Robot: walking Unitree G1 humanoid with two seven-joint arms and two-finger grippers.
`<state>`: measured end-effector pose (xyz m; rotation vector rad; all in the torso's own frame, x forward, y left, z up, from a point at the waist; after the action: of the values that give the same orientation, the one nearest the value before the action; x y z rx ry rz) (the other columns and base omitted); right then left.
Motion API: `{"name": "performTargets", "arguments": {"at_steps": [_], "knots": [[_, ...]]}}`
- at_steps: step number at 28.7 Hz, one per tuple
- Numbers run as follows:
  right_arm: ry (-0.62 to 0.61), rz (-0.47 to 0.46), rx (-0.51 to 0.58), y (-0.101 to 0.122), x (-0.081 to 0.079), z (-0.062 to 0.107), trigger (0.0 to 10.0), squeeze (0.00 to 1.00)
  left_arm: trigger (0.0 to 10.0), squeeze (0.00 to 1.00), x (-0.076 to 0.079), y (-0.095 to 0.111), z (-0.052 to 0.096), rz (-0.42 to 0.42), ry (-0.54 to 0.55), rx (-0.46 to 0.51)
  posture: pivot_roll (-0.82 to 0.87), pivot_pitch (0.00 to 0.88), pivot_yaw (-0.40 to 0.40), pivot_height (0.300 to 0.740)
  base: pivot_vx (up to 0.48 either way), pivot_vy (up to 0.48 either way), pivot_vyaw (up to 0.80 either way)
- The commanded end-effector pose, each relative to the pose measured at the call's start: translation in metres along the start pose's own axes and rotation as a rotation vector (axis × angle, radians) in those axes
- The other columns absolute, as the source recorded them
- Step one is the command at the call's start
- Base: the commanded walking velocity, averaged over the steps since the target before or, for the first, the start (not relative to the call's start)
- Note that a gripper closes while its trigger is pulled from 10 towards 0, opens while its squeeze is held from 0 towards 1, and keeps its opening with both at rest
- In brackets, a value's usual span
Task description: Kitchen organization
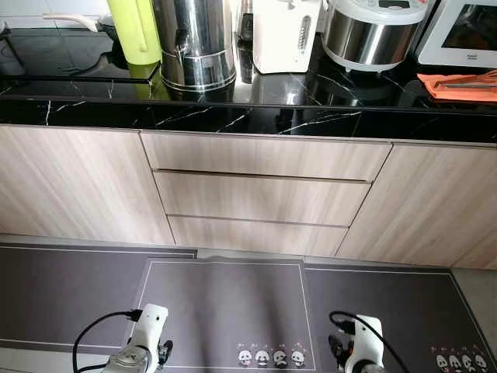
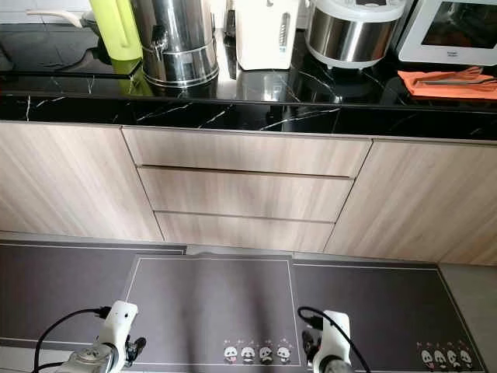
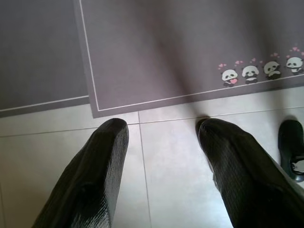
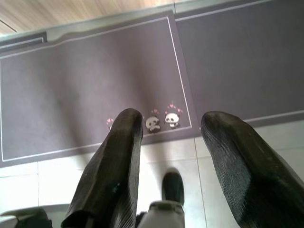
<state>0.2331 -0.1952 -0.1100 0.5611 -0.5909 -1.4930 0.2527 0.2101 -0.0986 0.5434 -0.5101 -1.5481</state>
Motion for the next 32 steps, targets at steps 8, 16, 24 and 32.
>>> {"name": "performTargets", "arguments": {"at_steps": [8, 16, 24, 32], "knots": [[0.028, 0.004, 0.044, 0.019, -0.016, -0.005, 10.0, 0.0, 10.0, 0.0, -0.017, -0.007, 0.003, -0.031, 0.039, -0.028, 0.1, 0.0, 0.023, 0.74, 0.0, 0.0, 0.0], [0.051, -0.013, 0.009, 0.002, -0.03, -0.002, 10.0, 0.0, 10.0, 0.0, -0.027, 0.001, 0.004, -0.045, 0.085, 0.003, 0.11, 0.0, 0.034, 0.74, 0.0, 0.0, 0.0], [0.029, -0.024, -0.007, -0.007, -0.024, 0.0, 10.0, 0.0, 10.0, 0.0, -0.017, 0.0, 0.002, -0.032, 0.059, 0.002, 0.09, 0.0, 0.033, 0.74, 0.0, 0.0, 0.0], [0.021, -0.017, -0.017, -0.011, -0.021, 0.001, 10.0, 0.0, 10.0, 0.0, -0.008, 0.0, 0.001, -0.03, 0.038, 0.012, 0.07, 0.0, 0.026, 0.74, 0.0, 0.0, 0.0]]}}
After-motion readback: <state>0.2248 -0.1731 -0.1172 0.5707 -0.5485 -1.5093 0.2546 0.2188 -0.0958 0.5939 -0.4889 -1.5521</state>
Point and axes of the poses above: a point about 5 cm out from each wrist's last joint towards the gripper, its own z axis pointing back from the gripper into the wrist, its own y axis along the axis of the wrist's last joint, x = y × z, the point moved 5 cm from there along -z, pointing out of the wrist towards the gripper, and after that the axes turned 11 degrees about z, right-handed, at the moved point
